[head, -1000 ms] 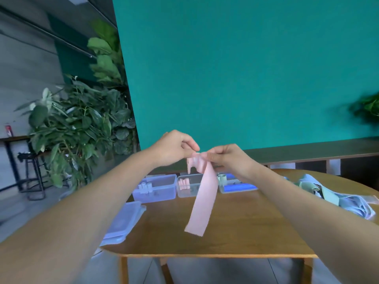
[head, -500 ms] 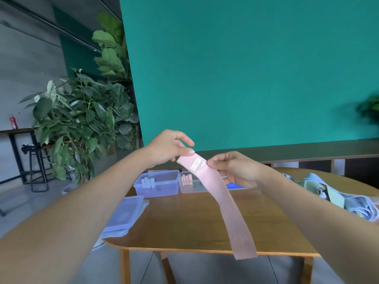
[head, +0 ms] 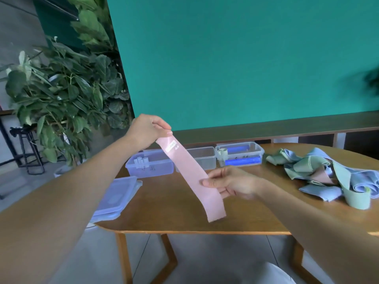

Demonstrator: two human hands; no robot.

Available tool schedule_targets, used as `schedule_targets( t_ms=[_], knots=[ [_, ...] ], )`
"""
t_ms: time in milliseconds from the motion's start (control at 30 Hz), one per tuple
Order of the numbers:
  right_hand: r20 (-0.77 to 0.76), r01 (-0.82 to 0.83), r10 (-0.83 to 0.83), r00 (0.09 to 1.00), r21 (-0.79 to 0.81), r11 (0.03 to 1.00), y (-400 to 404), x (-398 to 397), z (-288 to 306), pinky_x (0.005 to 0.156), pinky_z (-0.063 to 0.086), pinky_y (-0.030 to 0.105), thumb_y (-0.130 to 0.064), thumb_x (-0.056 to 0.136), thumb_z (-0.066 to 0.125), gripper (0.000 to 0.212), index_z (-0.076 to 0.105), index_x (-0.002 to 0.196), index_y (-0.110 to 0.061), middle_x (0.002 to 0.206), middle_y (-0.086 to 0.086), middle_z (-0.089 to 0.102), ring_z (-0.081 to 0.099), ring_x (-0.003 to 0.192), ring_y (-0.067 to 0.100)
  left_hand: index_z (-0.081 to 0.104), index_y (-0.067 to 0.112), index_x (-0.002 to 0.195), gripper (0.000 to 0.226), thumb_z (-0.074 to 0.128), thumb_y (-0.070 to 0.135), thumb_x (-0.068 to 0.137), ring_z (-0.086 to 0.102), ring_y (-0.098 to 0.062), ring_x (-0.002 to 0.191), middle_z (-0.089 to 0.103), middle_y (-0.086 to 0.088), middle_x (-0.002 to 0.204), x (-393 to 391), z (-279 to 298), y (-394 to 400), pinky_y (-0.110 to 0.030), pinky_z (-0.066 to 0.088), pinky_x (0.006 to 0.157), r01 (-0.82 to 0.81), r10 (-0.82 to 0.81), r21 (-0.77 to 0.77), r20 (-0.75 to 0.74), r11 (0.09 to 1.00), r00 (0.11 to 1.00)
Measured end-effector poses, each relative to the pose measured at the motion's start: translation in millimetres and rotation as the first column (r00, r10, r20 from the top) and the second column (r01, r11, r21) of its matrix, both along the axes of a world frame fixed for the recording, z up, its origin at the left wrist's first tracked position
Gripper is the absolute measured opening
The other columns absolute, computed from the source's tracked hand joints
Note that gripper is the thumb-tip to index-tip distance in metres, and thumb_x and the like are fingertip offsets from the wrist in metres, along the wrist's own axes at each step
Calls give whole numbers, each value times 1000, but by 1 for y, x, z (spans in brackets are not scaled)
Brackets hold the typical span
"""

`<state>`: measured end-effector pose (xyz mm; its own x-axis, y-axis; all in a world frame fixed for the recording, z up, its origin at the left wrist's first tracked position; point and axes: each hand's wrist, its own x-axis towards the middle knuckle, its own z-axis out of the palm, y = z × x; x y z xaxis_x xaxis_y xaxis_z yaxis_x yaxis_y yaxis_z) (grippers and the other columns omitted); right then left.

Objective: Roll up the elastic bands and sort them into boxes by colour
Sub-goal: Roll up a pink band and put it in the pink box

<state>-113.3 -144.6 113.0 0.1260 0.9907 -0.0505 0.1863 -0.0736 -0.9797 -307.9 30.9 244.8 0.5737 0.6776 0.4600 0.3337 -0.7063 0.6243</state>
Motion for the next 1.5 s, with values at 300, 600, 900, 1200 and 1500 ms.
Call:
schedule_targets(
  t_ms=[300,600,900,1200,1500],
  knots=[
    [-20,8,-11,1000,-117,993,-7,57,-37,83,57,32,-10,90,71,27,71,117,-6,111,9,75,73,98,20,78,19,85,5,82,17,82,68,-10,84,74,5,84,-5,-50,50,-21,50,67,-116,115,-31,-29,993,993],
    [35,396,-397,917,26,918,16,110,-39,57,42,26,-14,86,78,25,71,107,-2,88,12,67,54,73,24,78,13,82,6,74,10,85,58,-15,51,70,-9,64,-17,-123,66,-26,51,56,-149,106,-271,-169,951,980],
    [394,630,-637,663,166,759,100,117,-29,45,42,22,-17,92,73,4,76,92,-15,73,10,67,51,49,19,63,3,100,14,71,9,91,74,-30,81,75,-17,89,-24,-183,36,-28,52,62,12,-193,-662,-201,749,960],
    [525,527,-577,626,261,809,151,88,-34,81,55,29,-7,95,59,23,78,104,-15,103,8,75,68,94,23,60,0,109,21,70,10,93,73,-33,86,74,-20,101,-17,-191,-10,-27,55,64,212,-366,-802,-9,558,930],
    [403,481,-546,735,258,838,135,75,-81,79,47,22,-24,98,65,34,63,131,-18,127,-1,65,66,103,20,68,4,105,14,69,12,93,75,-33,84,75,-18,92,-18,-203,-25,-28,55,65,197,-285,-778,24,596,958]
  ],
)
